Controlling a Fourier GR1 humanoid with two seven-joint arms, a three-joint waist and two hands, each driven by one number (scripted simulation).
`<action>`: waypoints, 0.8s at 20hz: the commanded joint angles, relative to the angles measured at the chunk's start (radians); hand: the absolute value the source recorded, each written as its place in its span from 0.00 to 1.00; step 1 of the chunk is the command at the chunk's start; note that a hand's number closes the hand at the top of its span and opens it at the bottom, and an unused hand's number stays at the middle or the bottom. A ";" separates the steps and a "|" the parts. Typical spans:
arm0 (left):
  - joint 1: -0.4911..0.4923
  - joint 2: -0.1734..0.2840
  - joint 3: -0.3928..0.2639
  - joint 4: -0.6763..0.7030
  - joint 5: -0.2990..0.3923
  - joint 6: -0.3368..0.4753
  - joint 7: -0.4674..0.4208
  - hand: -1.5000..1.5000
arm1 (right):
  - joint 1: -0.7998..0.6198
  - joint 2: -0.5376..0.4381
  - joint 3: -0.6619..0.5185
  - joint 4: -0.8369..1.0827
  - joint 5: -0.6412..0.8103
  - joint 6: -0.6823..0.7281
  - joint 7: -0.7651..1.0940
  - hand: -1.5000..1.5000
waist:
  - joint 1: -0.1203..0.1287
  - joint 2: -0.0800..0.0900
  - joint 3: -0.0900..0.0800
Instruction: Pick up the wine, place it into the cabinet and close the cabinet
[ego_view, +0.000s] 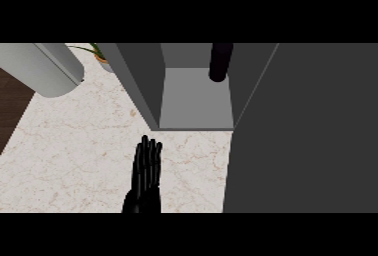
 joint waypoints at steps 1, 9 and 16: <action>0.058 0.120 -0.022 -0.155 -0.025 -0.005 0.044 0.00 | 0.073 0.000 -0.016 -0.102 -0.180 0.030 0.047 1.00 | -0.002 -0.002 0.001; 0.186 0.303 0.013 -0.327 0.003 -0.140 0.036 0.00 | 0.086 -0.010 0.064 -0.092 -0.103 0.112 0.008 1.00 | 0.001 0.000 0.000; 0.292 0.371 0.115 -0.365 0.064 -0.204 -0.022 0.00 | 0.183 0.031 0.162 -0.112 -0.222 0.113 0.097 1.00 | 0.000 -0.001 0.000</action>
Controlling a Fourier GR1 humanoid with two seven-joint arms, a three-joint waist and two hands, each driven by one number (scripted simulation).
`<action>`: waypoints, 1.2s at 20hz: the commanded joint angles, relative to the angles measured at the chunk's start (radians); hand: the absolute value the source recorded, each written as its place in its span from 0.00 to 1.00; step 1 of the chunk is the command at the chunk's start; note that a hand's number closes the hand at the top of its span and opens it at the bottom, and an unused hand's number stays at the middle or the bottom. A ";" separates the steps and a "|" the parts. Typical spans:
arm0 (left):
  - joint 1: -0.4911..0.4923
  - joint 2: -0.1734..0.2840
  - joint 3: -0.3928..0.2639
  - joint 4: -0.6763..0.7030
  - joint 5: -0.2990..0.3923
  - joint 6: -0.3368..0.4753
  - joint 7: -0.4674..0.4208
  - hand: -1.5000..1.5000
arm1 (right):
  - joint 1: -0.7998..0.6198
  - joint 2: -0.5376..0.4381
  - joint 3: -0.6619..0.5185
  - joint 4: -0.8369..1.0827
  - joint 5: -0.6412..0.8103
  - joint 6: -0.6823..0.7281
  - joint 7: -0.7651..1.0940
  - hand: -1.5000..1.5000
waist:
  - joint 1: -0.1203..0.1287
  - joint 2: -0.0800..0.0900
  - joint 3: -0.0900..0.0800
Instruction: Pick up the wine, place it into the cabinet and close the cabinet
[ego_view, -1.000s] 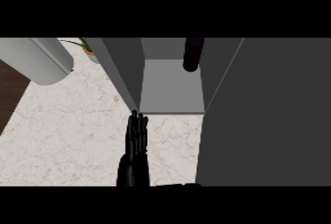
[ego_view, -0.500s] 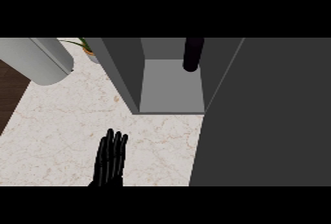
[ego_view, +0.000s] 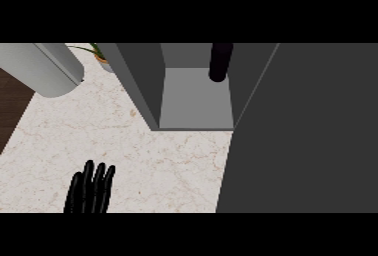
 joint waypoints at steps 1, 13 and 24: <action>0.023 0.010 0.078 0.021 0.043 -0.047 -0.033 0.00 | 0.099 0.006 0.027 -0.095 -0.209 0.018 0.063 1.00 | -0.005 0.002 0.000; 0.166 0.193 0.364 -0.146 0.230 -0.185 0.008 0.00 | 0.120 0.066 0.484 -0.202 0.040 -0.014 0.147 1.00 | -0.005 -0.007 -0.001; 0.273 0.257 0.578 -0.017 0.336 -0.443 -0.050 0.00 | -0.010 0.066 0.806 -0.092 0.251 -0.299 0.109 1.00 | 0.000 -0.006 -0.003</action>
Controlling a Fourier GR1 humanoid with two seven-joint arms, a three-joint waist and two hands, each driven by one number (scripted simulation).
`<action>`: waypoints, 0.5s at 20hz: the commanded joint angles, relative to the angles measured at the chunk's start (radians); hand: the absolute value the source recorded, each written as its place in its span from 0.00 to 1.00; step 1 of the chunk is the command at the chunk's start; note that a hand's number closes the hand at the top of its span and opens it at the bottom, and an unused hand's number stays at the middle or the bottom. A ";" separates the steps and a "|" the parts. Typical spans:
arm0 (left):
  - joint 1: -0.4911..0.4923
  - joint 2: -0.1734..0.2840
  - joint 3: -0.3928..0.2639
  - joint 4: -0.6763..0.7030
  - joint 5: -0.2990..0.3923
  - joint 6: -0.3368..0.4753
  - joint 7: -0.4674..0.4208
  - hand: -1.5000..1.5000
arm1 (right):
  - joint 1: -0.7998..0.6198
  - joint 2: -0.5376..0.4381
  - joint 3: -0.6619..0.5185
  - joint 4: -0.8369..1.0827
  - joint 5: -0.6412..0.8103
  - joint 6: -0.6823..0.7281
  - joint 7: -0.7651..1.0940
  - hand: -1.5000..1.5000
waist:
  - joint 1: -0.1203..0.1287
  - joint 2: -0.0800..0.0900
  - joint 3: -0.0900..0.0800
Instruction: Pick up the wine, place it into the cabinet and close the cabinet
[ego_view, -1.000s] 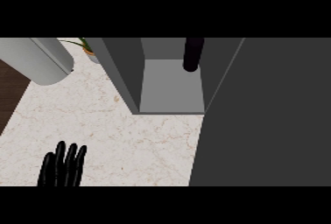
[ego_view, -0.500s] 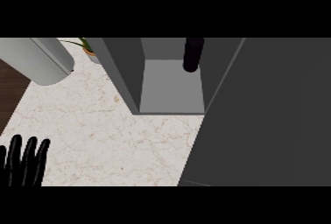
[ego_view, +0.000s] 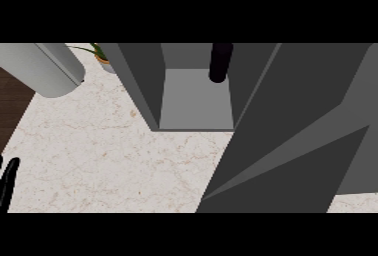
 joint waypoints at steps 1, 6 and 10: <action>0.017 0.023 0.069 0.052 0.036 -0.091 -0.002 0.00 | -0.051 0.016 0.232 -0.061 0.120 -0.116 -0.001 1.00 | -0.002 -0.001 -0.001; 0.040 0.040 0.107 0.024 0.055 -0.116 0.023 0.00 | -0.174 0.015 0.273 0.068 0.184 -0.239 -0.051 1.00 | 0.014 -0.001 -0.001; 0.001 0.053 0.146 0.053 0.105 -0.149 0.072 0.00 | -0.297 0.014 0.252 0.063 0.213 -0.313 -0.013 1.00 | 0.010 0.004 -0.002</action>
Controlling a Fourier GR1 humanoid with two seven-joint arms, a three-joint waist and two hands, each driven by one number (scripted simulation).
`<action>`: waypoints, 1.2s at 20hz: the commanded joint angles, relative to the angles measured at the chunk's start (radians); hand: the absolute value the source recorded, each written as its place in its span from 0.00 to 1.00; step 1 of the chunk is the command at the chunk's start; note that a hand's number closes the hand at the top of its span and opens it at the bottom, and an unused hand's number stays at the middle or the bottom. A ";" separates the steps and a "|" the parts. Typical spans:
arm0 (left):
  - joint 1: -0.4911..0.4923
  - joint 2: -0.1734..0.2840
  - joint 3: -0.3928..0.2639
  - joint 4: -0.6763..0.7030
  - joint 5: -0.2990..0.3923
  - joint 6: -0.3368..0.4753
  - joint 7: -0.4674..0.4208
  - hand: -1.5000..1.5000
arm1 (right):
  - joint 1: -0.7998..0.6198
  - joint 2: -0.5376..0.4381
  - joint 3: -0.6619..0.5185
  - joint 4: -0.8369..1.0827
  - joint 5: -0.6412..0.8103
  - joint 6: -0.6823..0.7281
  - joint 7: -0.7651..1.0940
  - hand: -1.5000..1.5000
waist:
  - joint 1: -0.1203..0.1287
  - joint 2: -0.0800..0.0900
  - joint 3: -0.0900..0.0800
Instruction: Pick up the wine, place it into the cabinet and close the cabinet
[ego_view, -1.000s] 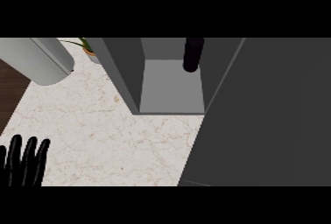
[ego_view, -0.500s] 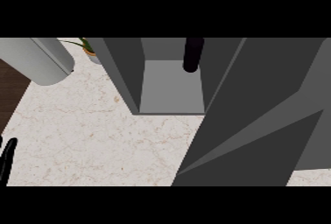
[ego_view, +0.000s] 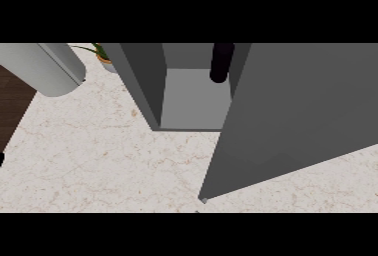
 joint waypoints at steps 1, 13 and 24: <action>-0.021 -0.012 0.017 0.016 0.017 -0.029 0.012 0.00 | -0.155 0.073 0.187 0.051 0.081 -0.102 0.000 1.00 | 0.002 0.002 -0.001; -0.130 -0.053 0.002 -0.006 0.026 0.022 0.102 0.00 | -0.523 0.069 -0.022 0.216 -0.125 -0.270 0.053 1.00 | 0.020 0.017 0.000; -0.147 -0.117 -0.024 0.074 -0.031 -0.009 0.099 0.00 | -1.009 0.076 -0.203 0.684 -0.356 -0.409 -0.093 1.00 | 0.028 0.014 0.001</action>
